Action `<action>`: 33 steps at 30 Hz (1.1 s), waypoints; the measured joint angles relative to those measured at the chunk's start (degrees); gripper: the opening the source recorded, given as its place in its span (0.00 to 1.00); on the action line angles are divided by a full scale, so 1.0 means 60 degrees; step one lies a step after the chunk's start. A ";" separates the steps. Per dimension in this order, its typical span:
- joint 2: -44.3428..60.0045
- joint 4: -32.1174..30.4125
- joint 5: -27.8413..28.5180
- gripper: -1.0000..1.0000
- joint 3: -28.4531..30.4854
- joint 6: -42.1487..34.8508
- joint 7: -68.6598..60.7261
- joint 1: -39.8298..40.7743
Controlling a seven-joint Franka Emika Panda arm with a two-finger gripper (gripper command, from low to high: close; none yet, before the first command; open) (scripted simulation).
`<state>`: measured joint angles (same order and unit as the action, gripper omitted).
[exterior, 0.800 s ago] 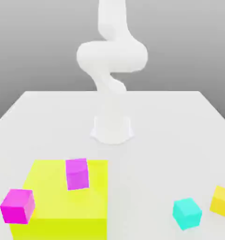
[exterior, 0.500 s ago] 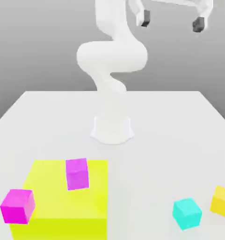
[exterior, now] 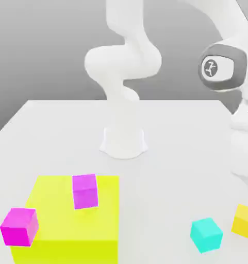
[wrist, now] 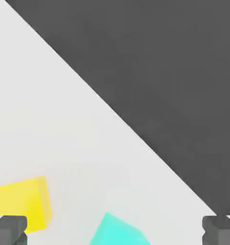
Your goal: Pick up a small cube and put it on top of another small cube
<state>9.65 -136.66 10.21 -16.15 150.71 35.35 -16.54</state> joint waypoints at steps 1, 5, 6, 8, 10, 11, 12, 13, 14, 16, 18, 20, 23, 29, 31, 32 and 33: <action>0.0348 -0.0031 0.0073 0.50 -0.0080 0.0121 -0.0058 -0.0105; 0.1739 0.0014 0.0562 0.50 -0.0004 0.0826 0.0027 -0.0593; 0.2086 0.0081 0.0745 0.50 0.0167 0.1077 0.0153 -0.0747; 0.2746 0.0221 0.1102 0.00 0.0530 0.1574 0.0412 -0.1049; 0.2745 0.0221 0.1103 0.00 0.0530 0.1574 0.0413 -0.1049; 0.2745 0.0221 0.1105 0.00 0.0529 0.1573 0.0415 -0.1048; 0.2745 0.0221 0.1107 0.00 0.0528 0.1572 0.0417 -0.1047; 0.2745 0.0221 0.1109 0.00 0.0527 0.1571 0.0419 -0.1046; 0.2902 0.0257 0.1198 0.00 0.0612 0.1691 0.0484 -0.1117; 0.2590 0.0184 0.1020 0.00 0.0428 0.1448 0.0350 -0.0972; 0.1988 0.0047 0.0644 0.00 0.0127 0.0990 0.0069 -0.0749; 0.1308 -0.0118 0.0225 0.00 -0.0042 0.0496 -0.0131 -0.0506; 0.0265 -0.0465 -0.0247 0.00 0.0554 -0.0152 0.0468 0.0134; -0.1792 -0.1187 -0.0851 0.00 0.1807 -0.1434 0.2180 0.2267; -0.2486 -0.1430 -0.1041 0.00 0.2056 -0.1864 0.2775 0.2793; -0.2832 -0.1551 -0.1132 0.00 0.2220 -0.2078 0.3074 0.2986; -0.3178 -0.1672 -0.1218 0.00 0.2403 -0.2291 0.3376 0.3217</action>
<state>-9.42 -146.69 2.90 -1.73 136.96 55.61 2.76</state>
